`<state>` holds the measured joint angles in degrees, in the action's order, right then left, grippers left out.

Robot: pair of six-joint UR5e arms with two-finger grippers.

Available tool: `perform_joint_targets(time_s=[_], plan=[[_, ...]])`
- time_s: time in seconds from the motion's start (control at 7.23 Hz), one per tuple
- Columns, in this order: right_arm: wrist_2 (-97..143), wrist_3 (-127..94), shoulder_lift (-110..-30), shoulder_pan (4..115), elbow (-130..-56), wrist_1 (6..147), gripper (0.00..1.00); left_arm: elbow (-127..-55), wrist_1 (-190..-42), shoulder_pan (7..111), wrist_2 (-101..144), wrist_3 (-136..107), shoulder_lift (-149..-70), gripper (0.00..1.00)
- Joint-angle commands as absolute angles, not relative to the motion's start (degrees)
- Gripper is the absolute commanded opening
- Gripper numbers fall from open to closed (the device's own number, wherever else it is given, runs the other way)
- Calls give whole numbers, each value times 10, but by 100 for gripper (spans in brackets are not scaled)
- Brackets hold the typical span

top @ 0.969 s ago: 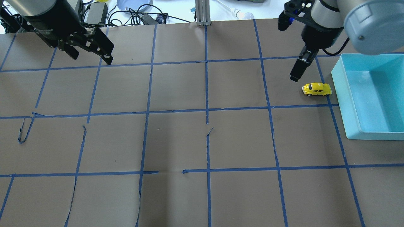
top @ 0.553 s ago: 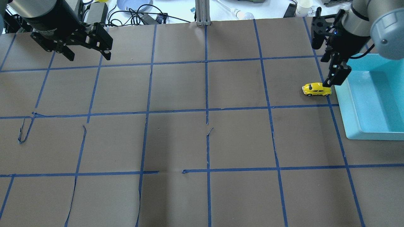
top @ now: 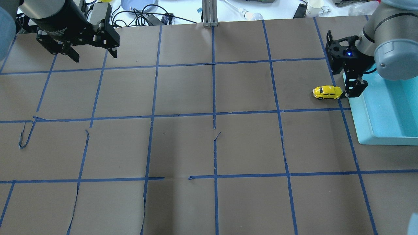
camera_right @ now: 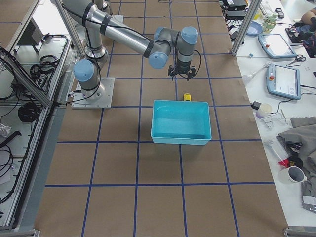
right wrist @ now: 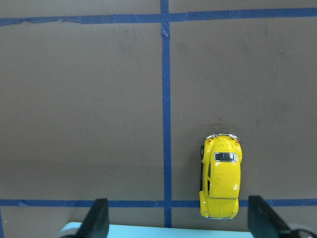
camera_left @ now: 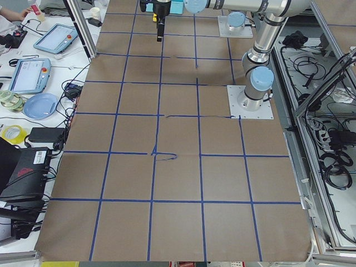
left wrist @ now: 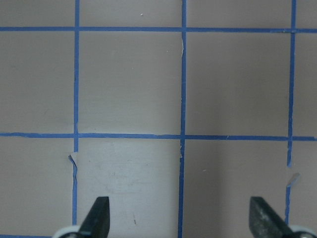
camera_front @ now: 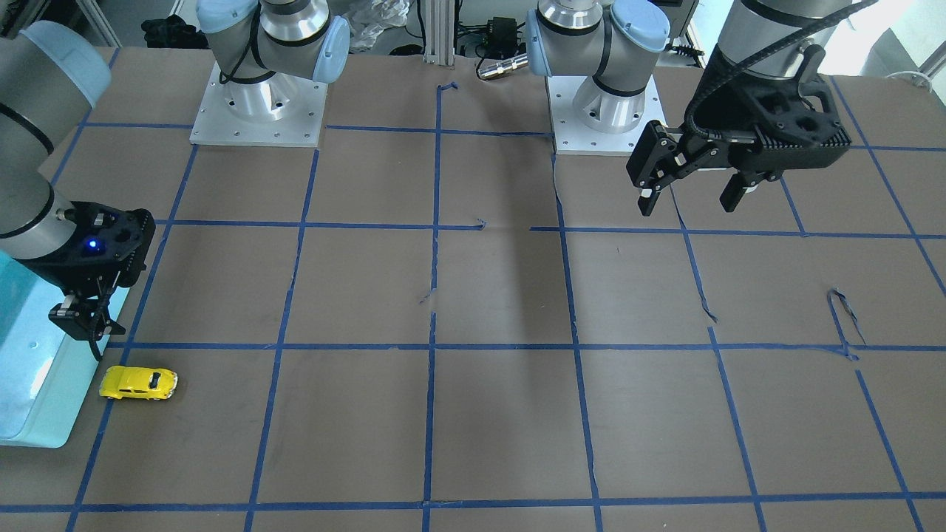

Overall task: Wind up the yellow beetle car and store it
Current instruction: 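Close the right gripper on the car and lift it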

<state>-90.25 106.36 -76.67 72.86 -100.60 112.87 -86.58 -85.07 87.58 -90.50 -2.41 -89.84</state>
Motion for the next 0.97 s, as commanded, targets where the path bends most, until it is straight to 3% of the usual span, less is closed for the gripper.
perform_joint_targets(time_s=[0.0,0.42,0.83], plan=[[-904,1071,-710,720,-1004,1199,100,-884,-836,878,-905,-15,-887,100],[-908,1071,-624,720,-977,1281,100,-884,-837,878,-908,-13,-883,100],[-904,1060,-612,720,-992,1292,100,-887,-837,878,-925,-11,-885,100]])
